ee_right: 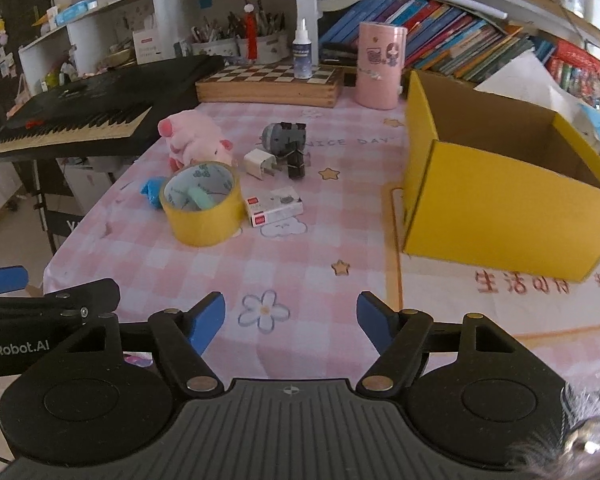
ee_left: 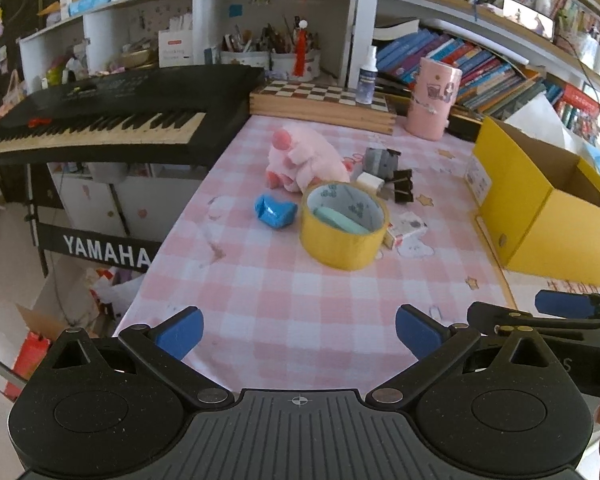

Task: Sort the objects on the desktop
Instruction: 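Grasp the yellow tape roll with the left tool while the right tool approaches the staple box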

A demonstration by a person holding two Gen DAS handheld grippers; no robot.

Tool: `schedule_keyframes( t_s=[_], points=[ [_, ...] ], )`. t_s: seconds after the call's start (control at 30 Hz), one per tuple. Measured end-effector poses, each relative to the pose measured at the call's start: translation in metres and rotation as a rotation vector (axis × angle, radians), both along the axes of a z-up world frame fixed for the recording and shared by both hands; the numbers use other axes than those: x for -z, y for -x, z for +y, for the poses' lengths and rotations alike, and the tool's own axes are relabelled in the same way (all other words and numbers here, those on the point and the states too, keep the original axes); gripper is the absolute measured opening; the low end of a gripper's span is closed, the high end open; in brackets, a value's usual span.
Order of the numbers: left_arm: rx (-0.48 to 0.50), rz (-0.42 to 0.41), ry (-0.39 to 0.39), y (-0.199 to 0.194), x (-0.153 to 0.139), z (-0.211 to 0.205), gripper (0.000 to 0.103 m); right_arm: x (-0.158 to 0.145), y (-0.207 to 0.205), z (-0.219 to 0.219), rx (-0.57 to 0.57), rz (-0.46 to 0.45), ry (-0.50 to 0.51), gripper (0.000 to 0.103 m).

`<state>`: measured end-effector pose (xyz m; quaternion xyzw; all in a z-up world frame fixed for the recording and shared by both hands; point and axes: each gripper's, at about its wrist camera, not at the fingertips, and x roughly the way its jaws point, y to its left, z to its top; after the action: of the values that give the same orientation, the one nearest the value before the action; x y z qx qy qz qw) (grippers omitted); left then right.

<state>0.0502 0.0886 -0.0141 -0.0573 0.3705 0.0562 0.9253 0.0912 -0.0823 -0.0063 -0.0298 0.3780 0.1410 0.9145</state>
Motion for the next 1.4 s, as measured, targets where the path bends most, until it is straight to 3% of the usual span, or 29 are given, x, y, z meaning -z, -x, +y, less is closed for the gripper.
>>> schedule_keyframes(
  t_s=[0.07,0.43,0.63,1.07,1.13,1.23,1.4],
  points=[
    [-0.005,0.002,0.002,-0.011,0.001,-0.001,0.097,0.001,-0.010,-0.001,-0.014,0.003,0.000,0.071],
    [-0.026,0.013,0.034,-0.067,0.004,-0.010,0.097,0.003,-0.059,-0.012,-0.026,-0.003,0.049,0.071],
    [-0.037,0.020,0.045,-0.092,0.008,-0.014,0.097,0.006,-0.073,-0.008,-0.103,0.008,0.053,0.071],
    [-0.017,0.111,-0.033,-0.153,0.039,-0.028,0.095,0.016,-0.096,0.000,-0.208,0.026,0.067,0.071],
    [-0.003,0.128,-0.014,-0.157,0.043,-0.027,0.087,0.018,-0.102,0.001,-0.219,0.031,0.058,0.071],
    [0.012,0.129,-0.011,-0.155,0.043,-0.027,0.086,0.022,-0.111,0.004,-0.232,0.045,0.046,0.071],
    [-0.004,0.054,0.092,-0.132,0.015,-0.009,0.086,0.032,-0.126,0.013,-0.254,0.063,0.035,0.073]
  ],
)
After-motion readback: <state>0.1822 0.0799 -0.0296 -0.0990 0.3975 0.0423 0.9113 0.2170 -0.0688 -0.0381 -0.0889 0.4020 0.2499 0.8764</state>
